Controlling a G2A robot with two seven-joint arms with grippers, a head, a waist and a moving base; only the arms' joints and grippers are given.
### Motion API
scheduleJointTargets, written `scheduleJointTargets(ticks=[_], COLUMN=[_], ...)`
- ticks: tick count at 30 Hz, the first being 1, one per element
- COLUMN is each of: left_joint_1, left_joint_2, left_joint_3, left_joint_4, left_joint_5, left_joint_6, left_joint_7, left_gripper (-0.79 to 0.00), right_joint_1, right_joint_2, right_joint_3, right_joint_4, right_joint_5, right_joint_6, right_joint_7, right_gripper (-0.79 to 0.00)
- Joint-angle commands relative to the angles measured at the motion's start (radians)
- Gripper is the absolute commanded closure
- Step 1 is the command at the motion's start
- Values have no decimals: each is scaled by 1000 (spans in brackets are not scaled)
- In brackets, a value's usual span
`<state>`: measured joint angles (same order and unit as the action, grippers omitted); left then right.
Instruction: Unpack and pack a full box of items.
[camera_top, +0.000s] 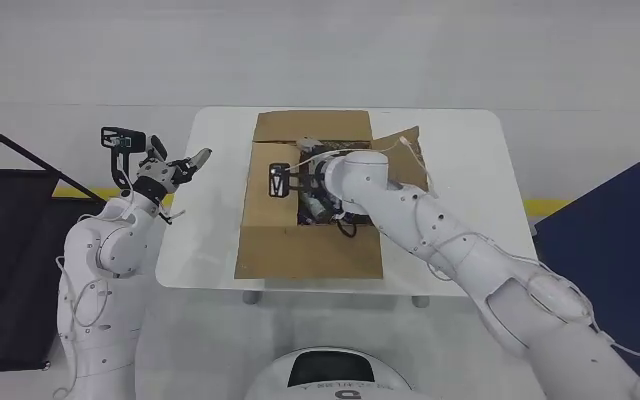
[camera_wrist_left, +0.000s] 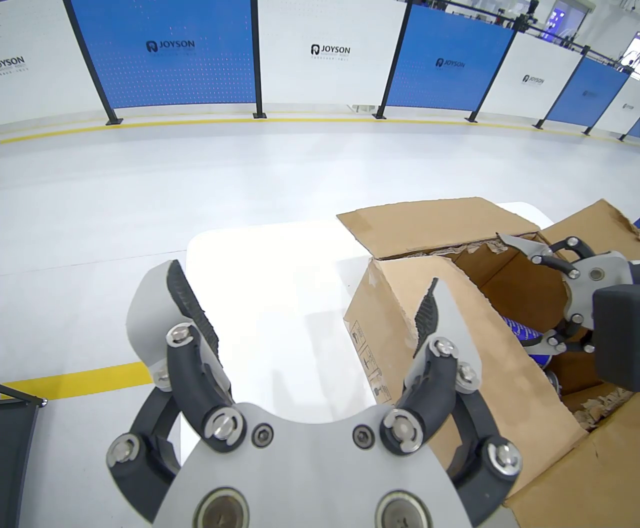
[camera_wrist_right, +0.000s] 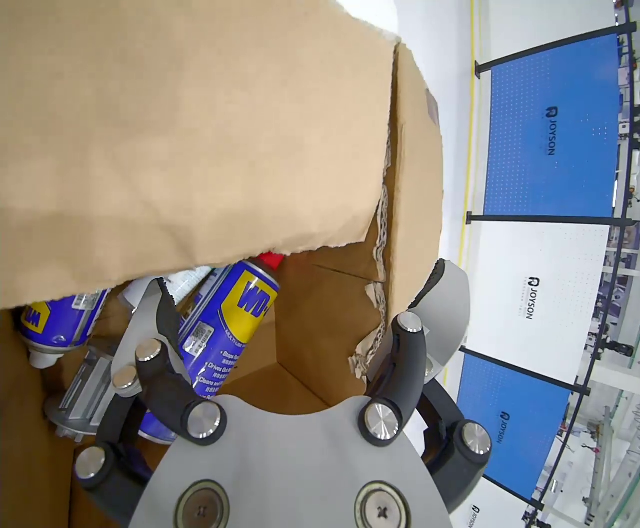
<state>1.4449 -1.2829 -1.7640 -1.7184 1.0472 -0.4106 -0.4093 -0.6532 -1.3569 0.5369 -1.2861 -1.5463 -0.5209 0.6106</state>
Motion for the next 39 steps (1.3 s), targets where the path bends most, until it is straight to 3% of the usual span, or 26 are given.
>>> scheduleJointTargets(ticks=[1, 20, 26, 39], left_joint_1=[0, 0, 0, 1], left_joint_2=[0, 0, 0, 0], left_joint_3=[0, 0, 0, -2], left_joint_4=[0, 0, 0, 2], left_joint_5=[0, 0, 0, -2], left_joint_6=[0, 0, 0, 9], left_joint_7=[0, 0, 0, 4], left_gripper=[-785, -785, -785, -785], right_joint_1=[8, 21, 74, 150], right_joint_2=[-9, -44, -93, -188], right_joint_3=[4, 115, 64, -38], right_joint_4=[13, -54, 30, 195], right_joint_5=[23, 242, 323, 322], right_joint_6=[8, -3, 10, 21], right_joint_7=[-3, -100, -155, -218], right_gripper=[-785, -785, -785, -785])
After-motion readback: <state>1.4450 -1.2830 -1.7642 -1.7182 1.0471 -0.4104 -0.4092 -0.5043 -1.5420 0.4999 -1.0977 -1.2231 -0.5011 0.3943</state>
